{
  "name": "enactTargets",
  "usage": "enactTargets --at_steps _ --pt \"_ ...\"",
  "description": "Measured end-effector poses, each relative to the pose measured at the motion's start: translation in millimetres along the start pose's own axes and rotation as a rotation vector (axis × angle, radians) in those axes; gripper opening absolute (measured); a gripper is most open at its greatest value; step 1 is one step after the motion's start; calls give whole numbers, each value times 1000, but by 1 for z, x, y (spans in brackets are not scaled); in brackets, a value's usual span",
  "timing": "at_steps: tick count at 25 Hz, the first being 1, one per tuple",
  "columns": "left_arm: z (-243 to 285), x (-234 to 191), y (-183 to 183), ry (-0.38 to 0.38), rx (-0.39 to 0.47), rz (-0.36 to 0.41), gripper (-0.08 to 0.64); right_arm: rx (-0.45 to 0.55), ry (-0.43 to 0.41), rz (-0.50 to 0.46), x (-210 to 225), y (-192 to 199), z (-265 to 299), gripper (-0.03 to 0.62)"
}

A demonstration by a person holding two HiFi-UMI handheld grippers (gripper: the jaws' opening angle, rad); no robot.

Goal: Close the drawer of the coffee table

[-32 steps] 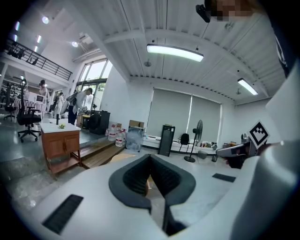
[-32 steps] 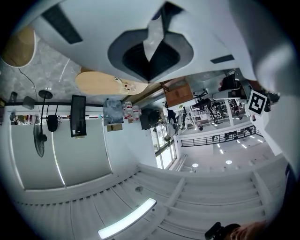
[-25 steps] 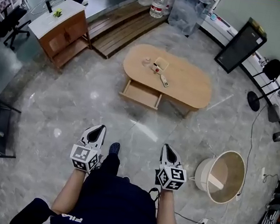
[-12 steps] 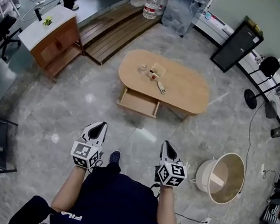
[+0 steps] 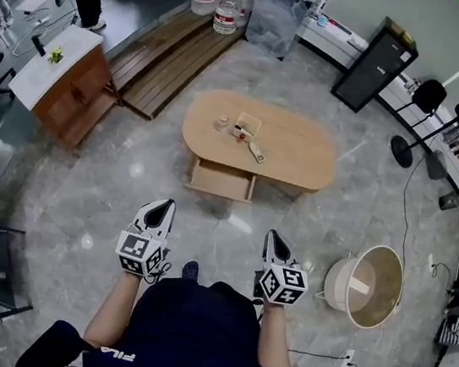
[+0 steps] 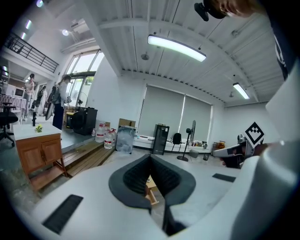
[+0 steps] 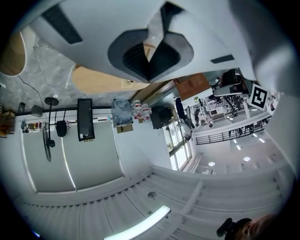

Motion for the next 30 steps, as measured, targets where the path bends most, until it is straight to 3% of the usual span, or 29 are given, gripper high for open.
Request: enactTargets --at_steps 7,20,30 --pt "21 -6 -2 10 -7 -24 25 -25 14 4 4 -5 12 26" --pt "28 -3 -5 -16 -17 -33 25 -39 -61 -27 -3 -15 35 26" --pt "26 -2 -6 13 -8 -34 25 -23 -40 25 -2 -9 32 26"
Point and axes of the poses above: the fingertips, and each gripper's own axes: z forward along the fingers, x to its right, y out of its underside, the point moved 2 cm from there along -z, backward along the fingers, and after that the axes turned 11 degrees about z, right-handed, at the moved point
